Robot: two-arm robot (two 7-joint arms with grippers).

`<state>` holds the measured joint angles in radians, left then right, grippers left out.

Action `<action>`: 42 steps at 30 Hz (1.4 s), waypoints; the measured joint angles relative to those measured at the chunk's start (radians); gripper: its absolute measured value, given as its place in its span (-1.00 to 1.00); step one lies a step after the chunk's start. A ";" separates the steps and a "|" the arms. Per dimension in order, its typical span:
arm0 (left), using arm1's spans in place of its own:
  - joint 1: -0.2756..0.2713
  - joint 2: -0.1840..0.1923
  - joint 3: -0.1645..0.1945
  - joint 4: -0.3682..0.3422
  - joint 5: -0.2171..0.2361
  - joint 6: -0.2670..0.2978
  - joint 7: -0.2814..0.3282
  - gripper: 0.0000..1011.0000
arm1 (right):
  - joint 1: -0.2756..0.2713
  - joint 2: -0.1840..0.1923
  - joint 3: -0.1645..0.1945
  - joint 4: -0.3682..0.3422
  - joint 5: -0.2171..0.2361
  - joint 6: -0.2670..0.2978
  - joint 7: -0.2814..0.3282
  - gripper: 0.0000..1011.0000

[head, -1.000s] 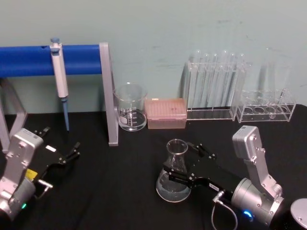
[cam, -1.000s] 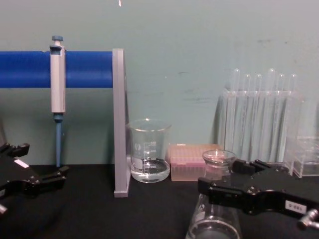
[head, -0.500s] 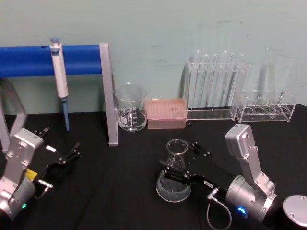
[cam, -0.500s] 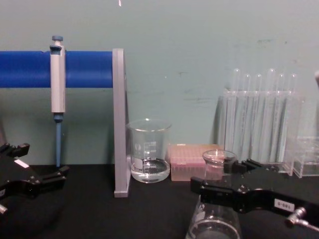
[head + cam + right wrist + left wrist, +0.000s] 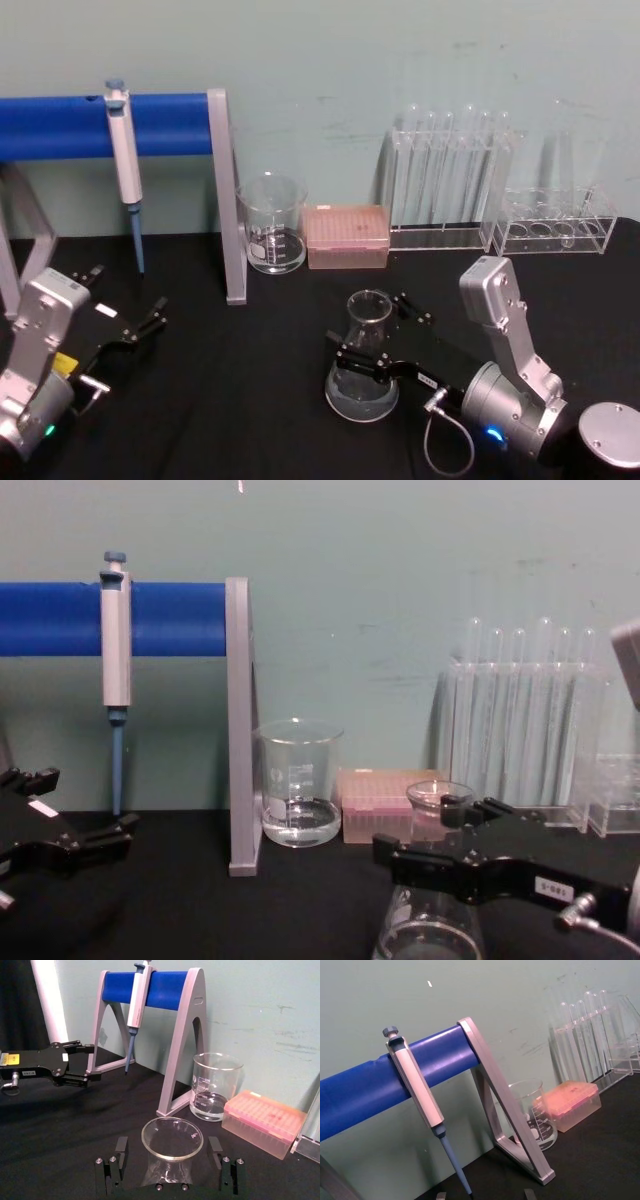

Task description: Grasp the erlenmeyer flask with one hand, shake it three times, then place it back.

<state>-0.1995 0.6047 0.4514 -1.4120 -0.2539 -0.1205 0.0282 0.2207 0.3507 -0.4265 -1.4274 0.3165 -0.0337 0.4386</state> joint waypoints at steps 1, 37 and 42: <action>0.000 0.000 0.000 0.000 0.000 0.000 0.000 0.98 | 0.000 -0.001 0.000 0.001 -0.003 0.000 -0.002 0.98; 0.000 0.000 0.000 0.000 0.000 0.000 0.000 0.98 | -0.001 0.000 0.000 0.000 0.000 0.002 -0.002 -0.11; 0.000 0.000 0.000 0.000 0.000 0.000 0.000 0.98 | -0.002 0.000 0.004 -0.001 0.002 0.000 -0.001 -0.11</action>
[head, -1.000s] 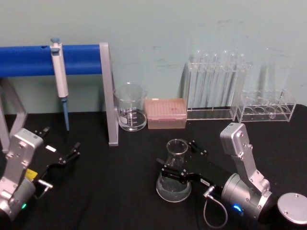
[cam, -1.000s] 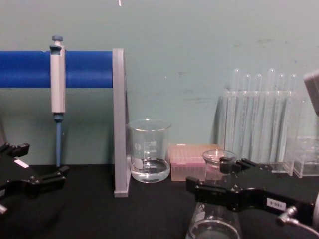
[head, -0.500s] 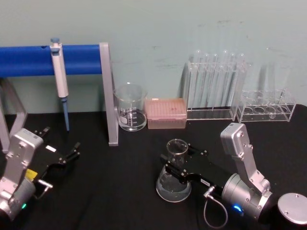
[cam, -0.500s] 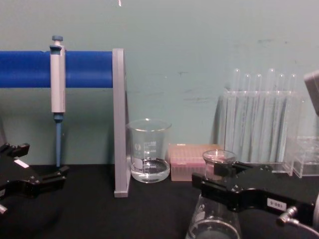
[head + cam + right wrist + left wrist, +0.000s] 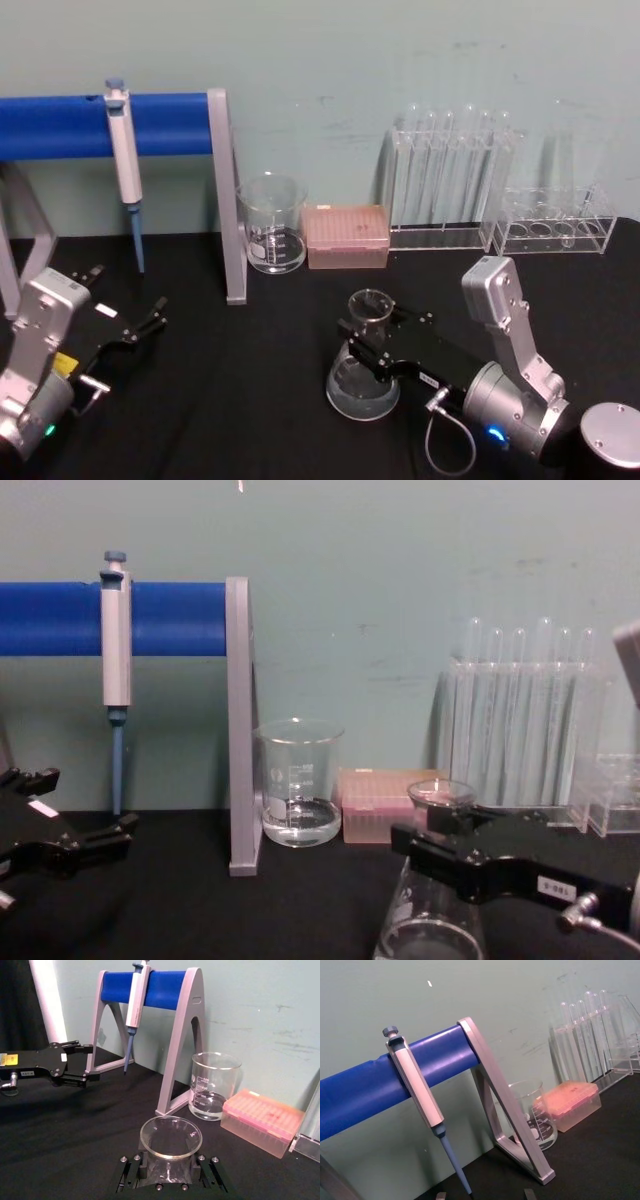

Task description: Grasp the erlenmeyer flask with one hand, shake it three times, then place it back.

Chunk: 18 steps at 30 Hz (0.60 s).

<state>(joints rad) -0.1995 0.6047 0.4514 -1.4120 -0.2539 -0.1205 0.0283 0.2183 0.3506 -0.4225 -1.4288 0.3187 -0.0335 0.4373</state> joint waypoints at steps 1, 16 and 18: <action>0.000 0.000 0.000 0.000 0.000 0.000 0.000 0.98 | -0.001 -0.001 0.003 -0.003 0.000 -0.001 0.000 -0.11; 0.000 0.000 0.000 0.000 0.000 0.000 0.000 0.98 | -0.006 0.007 0.041 -0.103 0.002 0.048 -0.044 -0.11; 0.000 0.000 0.000 0.000 0.000 0.000 0.000 0.98 | -0.006 0.008 0.044 -0.114 0.001 0.055 -0.049 -0.11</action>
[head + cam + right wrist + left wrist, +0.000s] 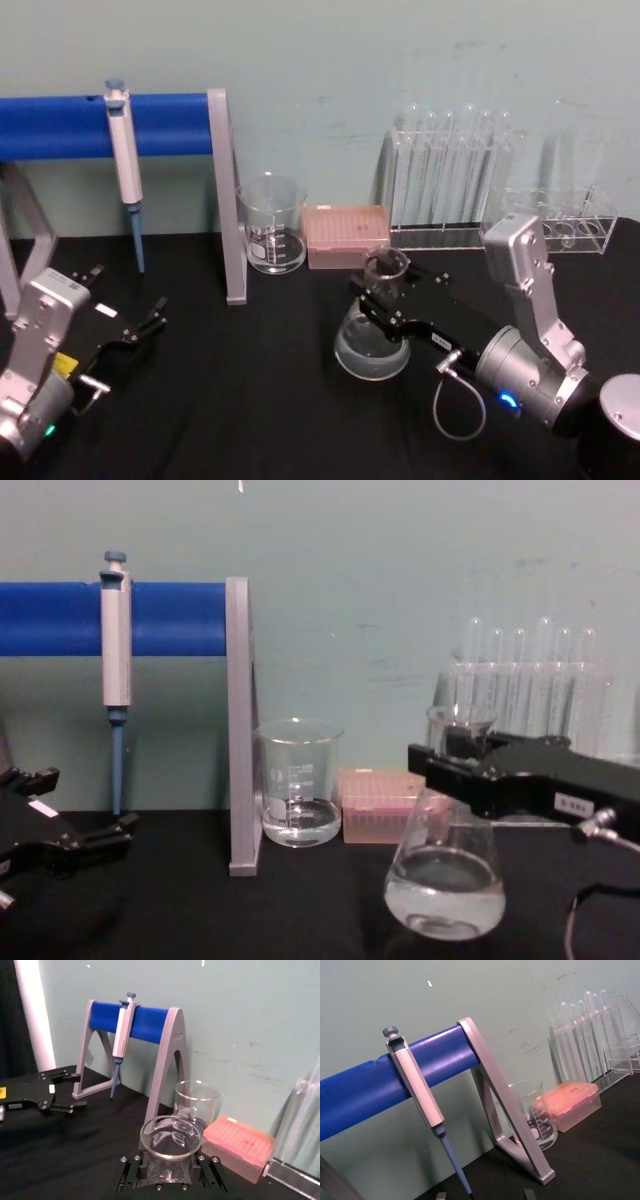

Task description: Grasp the erlenmeyer flask with one hand, shake it three times, then place it back.

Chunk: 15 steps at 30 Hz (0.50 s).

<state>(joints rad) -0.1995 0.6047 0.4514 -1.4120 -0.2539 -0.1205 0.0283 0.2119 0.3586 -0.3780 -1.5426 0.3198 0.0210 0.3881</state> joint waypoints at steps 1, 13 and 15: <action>0.000 0.000 0.000 0.000 0.000 0.000 0.000 0.98 | -0.001 0.001 0.003 -0.009 -0.001 0.006 -0.004 -0.11; 0.000 0.000 0.000 0.000 0.000 0.000 0.000 0.98 | -0.008 0.009 0.020 -0.052 0.000 0.032 -0.016 -0.11; 0.000 0.000 0.000 0.000 0.000 0.000 0.000 0.98 | -0.011 0.011 0.023 -0.062 0.000 0.037 -0.020 -0.11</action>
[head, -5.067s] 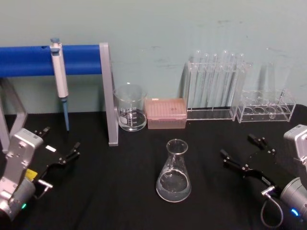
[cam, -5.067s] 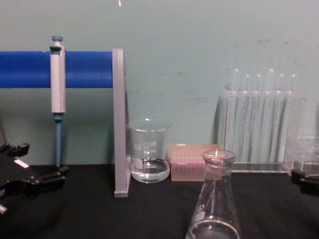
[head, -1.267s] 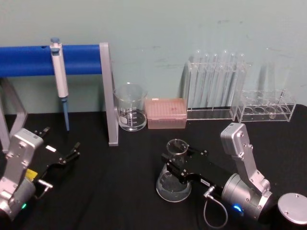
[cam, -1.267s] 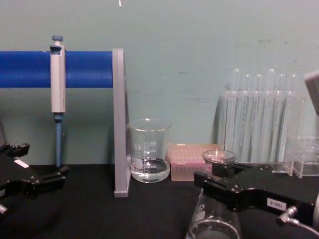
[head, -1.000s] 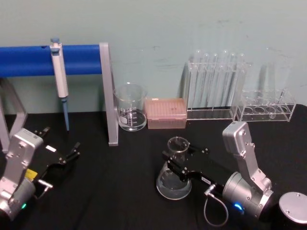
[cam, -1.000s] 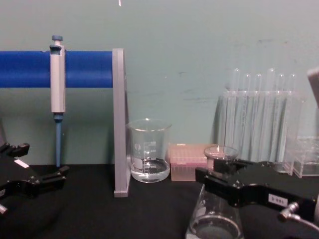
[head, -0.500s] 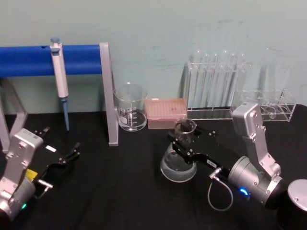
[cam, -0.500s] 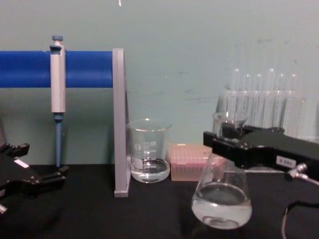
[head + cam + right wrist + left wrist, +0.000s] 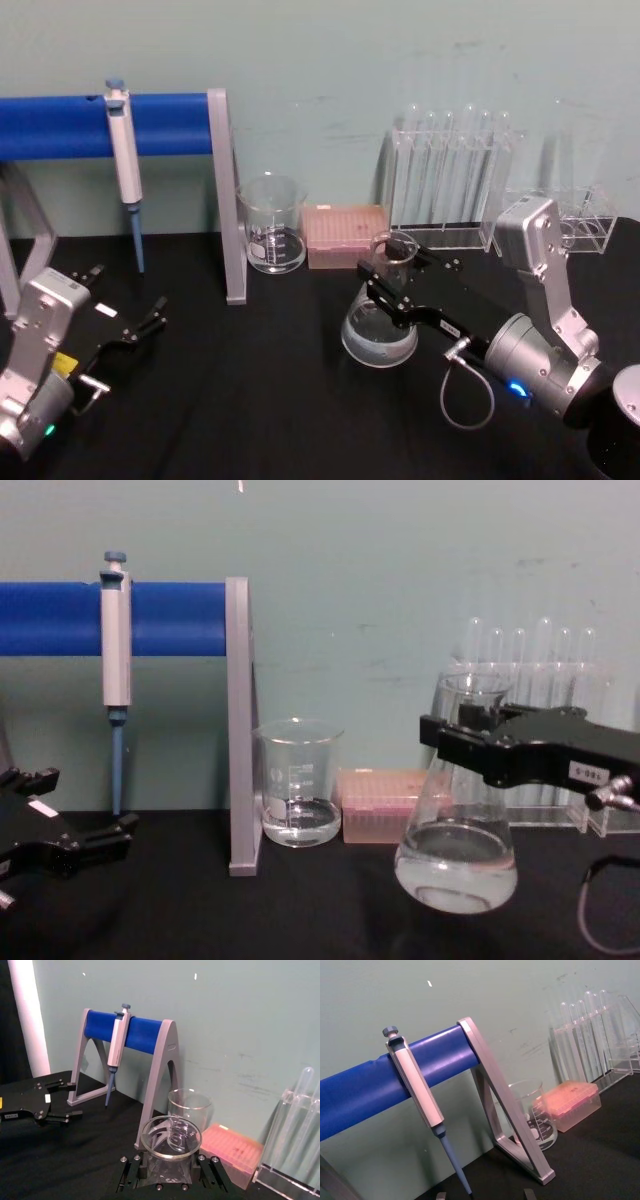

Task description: Grasp the erlenmeyer flask with one hand, shake it three times, then place it back.

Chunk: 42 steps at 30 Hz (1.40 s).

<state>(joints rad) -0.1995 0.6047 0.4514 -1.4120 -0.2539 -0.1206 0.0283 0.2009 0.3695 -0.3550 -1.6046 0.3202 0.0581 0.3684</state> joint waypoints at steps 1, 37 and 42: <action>0.000 0.000 0.000 0.000 0.000 0.000 0.000 0.98 | -0.001 0.001 0.001 -0.005 0.000 0.002 -0.002 -0.11; 0.000 0.000 0.000 0.000 0.000 0.000 0.000 0.98 | -0.012 -0.007 0.016 -0.044 -0.022 0.038 -0.035 -0.11; 0.000 0.000 0.000 0.000 0.000 0.000 0.000 0.98 | -0.012 -0.009 0.015 -0.043 -0.022 0.038 -0.032 -0.11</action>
<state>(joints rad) -0.1995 0.6047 0.4514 -1.4120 -0.2539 -0.1206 0.0283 0.1888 0.3605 -0.3400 -1.6479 0.2979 0.0959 0.3365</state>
